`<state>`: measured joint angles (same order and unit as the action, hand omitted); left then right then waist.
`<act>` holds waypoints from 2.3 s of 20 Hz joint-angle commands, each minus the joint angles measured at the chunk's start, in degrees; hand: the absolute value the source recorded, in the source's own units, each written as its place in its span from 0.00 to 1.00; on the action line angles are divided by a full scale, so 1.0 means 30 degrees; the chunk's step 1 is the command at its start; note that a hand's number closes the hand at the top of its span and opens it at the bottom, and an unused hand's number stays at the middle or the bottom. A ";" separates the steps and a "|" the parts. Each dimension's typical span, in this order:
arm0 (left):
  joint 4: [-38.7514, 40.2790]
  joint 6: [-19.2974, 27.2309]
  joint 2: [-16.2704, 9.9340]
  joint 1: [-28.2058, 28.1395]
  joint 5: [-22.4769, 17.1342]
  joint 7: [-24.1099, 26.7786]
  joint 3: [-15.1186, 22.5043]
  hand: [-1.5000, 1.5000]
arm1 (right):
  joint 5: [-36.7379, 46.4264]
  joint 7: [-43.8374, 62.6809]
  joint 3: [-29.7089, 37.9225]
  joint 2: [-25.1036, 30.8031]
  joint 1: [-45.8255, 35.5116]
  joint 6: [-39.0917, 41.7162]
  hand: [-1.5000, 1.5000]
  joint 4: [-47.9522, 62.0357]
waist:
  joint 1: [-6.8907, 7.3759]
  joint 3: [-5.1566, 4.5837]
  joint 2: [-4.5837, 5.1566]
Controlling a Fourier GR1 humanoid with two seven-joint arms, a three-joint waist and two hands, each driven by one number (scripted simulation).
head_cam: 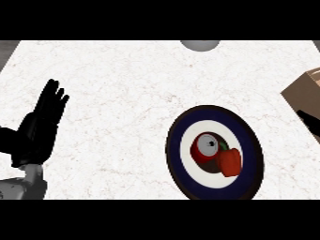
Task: Pick the bell pepper from the plate and place it in the cardboard box
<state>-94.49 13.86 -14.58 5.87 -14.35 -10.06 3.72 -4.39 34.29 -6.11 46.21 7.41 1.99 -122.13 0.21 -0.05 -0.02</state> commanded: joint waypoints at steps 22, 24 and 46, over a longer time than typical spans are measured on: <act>-0.2355 -0.1449 0.1438 -0.2110 0.1539 -0.0634 -0.0879 0.50 | 0.7584 0.2649 -0.2328 -0.8090 -0.1332 0.2046 0.00 0.2072 | -0.0028 0.0017 -0.0018; 0.0083 -0.2012 0.0913 0.0327 0.1133 -0.0453 -0.2173 0.50 | 0.7328 0.4001 -0.2393 -0.8566 -0.2959 0.3019 0.00 0.2560 | -0.0059 0.0012 0.0008; 0.0003 -0.3158 0.1911 0.0082 0.1596 -0.0911 -0.3095 0.50 | 1.1361 0.0193 -0.1782 -1.1318 -0.0986 0.3999 0.00 0.4817 | -0.0107 0.0015 -0.0001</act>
<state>-96.51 6.11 -8.33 5.06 -8.65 -13.13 -3.73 28.82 35.98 -11.38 13.10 2.36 12.86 -106.29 -0.01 0.01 -0.02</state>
